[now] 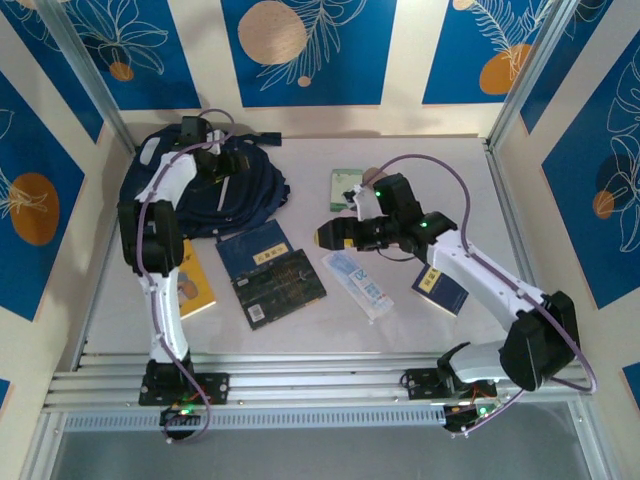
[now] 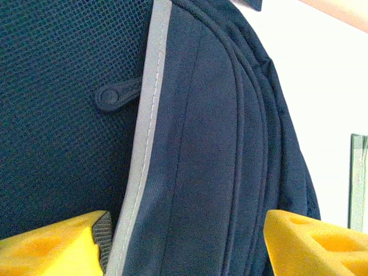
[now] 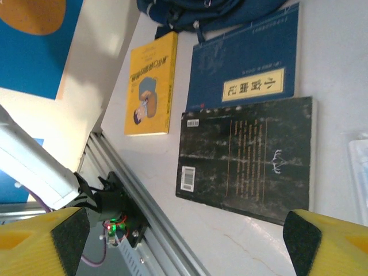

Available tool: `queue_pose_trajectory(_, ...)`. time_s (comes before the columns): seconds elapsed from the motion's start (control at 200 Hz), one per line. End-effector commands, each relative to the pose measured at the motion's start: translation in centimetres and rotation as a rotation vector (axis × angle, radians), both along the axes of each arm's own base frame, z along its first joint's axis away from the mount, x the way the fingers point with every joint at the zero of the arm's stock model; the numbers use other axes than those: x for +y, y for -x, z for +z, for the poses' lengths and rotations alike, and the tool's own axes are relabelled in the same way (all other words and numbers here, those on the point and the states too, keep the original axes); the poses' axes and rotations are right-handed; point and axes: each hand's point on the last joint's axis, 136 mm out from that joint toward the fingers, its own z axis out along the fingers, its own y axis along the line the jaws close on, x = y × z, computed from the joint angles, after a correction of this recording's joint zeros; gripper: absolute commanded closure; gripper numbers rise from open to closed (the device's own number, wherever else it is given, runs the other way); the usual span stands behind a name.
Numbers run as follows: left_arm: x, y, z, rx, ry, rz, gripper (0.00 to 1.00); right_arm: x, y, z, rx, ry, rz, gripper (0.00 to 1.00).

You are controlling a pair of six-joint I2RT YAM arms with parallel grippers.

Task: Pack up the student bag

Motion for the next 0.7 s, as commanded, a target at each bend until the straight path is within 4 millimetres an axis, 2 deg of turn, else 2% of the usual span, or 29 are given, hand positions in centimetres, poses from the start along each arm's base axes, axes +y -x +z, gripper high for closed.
queue_pose_trajectory(0.0, 0.2, -1.2, 0.3, -0.020, 0.042, -0.012, 0.30, 1.5, 0.4, 0.5, 0.023, -0.060, 0.061, 0.11)
queue_pose_trajectory(0.17, -0.2, -1.4, -1.3, 0.004, 0.078, -0.023, 0.37, 2.4, 0.1, -1.1, 0.061, -0.051, 0.084, 0.14)
queue_pose_trajectory(0.25, -0.5, -1.4, -1.6, 0.007, 0.092, -0.037, 0.50, 2.6, 0.0, -1.2, 0.061, -0.051, 0.091, 0.18)
queue_pose_trajectory(0.38, -0.9, -1.5, -1.8, 0.007, 0.113, -0.057, 0.80, 2.7, -0.1, -1.0, 0.054, -0.056, 0.087, 0.23)
queue_pose_trajectory(0.465, -0.7, -1.6, -1.6, 0.003, 0.096, -0.060, 0.95, 2.7, 0.0, -0.5, 0.043, -0.061, 0.086, 0.26)
queue_pose_trajectory(0.5, -0.7, -1.7, -1.1, -0.007, 0.089, -0.062, 1.00, 2.5, 0.0, -0.3, 0.035, -0.059, 0.083, 0.26)
queue_pose_trajectory(0.575, -0.5, -2.1, 0.8, -0.039, 0.083, -0.057, 1.00, 2.2, 0.1, 0.2, 0.018, -0.051, 0.065, 0.27)
queue_pose_trajectory(0.695, -0.2, -2.7, 6.1, -0.132, 0.079, -0.034, 1.00, 1.4, 0.0, 1.1, -0.021, -0.026, 0.023, 0.30)
